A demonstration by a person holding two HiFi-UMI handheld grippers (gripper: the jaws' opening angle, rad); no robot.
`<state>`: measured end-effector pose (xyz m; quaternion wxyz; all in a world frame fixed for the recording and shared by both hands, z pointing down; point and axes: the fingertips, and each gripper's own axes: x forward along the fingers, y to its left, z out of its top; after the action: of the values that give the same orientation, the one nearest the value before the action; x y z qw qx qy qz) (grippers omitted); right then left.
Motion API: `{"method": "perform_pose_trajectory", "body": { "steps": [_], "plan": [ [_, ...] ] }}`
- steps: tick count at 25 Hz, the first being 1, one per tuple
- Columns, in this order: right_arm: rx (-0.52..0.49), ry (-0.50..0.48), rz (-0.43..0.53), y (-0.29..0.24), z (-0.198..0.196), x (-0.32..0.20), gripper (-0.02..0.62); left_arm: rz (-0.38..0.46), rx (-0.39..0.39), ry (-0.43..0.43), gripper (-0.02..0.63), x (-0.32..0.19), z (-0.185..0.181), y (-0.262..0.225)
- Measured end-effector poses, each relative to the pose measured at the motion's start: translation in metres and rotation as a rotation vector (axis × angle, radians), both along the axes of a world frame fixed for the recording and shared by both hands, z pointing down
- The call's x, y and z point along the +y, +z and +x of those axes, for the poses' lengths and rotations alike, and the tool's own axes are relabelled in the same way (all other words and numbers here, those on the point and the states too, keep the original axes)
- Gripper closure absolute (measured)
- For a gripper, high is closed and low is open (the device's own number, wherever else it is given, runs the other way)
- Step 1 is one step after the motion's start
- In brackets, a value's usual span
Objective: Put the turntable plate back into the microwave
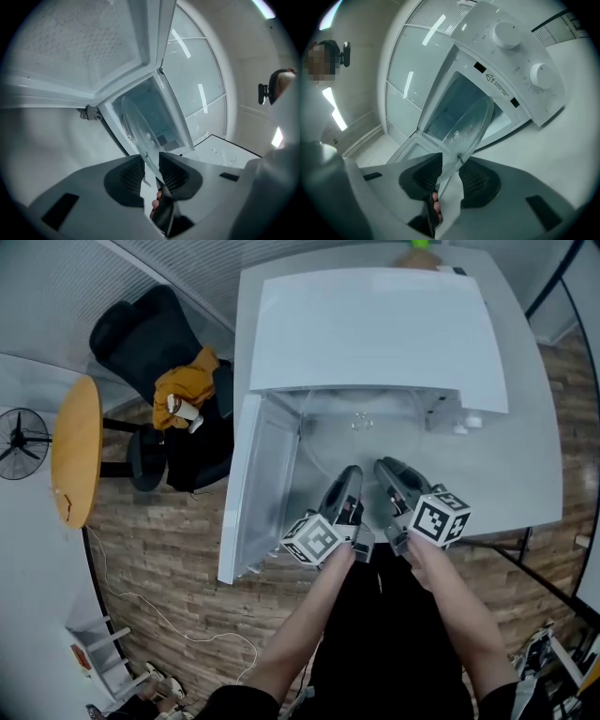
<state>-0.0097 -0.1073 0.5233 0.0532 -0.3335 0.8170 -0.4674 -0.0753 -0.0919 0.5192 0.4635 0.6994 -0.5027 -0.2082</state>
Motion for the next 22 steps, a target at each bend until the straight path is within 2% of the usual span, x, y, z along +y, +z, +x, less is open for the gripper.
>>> {"method": "perform_pose_trajectory", "body": {
  "steps": [22],
  "plan": [
    [0.016, 0.078, -0.003, 0.025, -0.024, -0.089, 0.47, 0.002, -0.029, 0.02, 0.515, -0.092, -0.028, 0.026]
  ]
}}
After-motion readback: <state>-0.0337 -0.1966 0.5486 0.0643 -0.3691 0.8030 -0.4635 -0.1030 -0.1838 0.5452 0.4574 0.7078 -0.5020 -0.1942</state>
